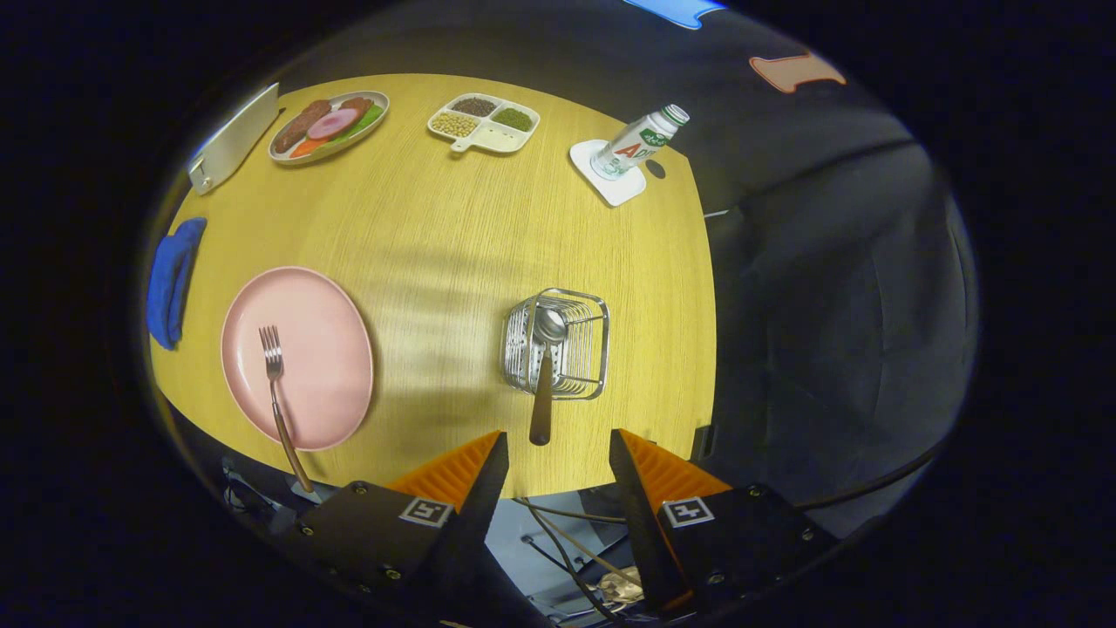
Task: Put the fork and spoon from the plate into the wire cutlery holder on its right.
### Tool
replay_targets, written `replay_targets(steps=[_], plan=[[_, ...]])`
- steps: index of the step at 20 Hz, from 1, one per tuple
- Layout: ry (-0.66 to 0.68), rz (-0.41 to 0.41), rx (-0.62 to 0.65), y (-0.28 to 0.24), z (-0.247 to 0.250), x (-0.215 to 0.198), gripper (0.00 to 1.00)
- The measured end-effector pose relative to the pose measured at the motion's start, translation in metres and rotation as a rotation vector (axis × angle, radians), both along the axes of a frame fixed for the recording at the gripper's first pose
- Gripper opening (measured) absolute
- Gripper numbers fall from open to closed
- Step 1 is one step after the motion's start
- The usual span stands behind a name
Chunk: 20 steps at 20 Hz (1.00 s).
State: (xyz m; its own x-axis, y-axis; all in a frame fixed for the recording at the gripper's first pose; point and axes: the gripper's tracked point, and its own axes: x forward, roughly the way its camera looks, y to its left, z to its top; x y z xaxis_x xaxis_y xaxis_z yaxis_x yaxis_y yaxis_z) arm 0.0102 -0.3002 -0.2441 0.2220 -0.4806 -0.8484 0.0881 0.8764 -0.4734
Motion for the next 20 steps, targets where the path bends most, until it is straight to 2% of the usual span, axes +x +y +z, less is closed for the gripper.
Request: replay_targets(steps=[5, 20], plan=[[0.000, 0.059, -0.013, 0.027, 0.000, 0.003, 0.72], [0.035, 0.302, 0.037, 0.144, -0.025, 0.002, 0.72]])
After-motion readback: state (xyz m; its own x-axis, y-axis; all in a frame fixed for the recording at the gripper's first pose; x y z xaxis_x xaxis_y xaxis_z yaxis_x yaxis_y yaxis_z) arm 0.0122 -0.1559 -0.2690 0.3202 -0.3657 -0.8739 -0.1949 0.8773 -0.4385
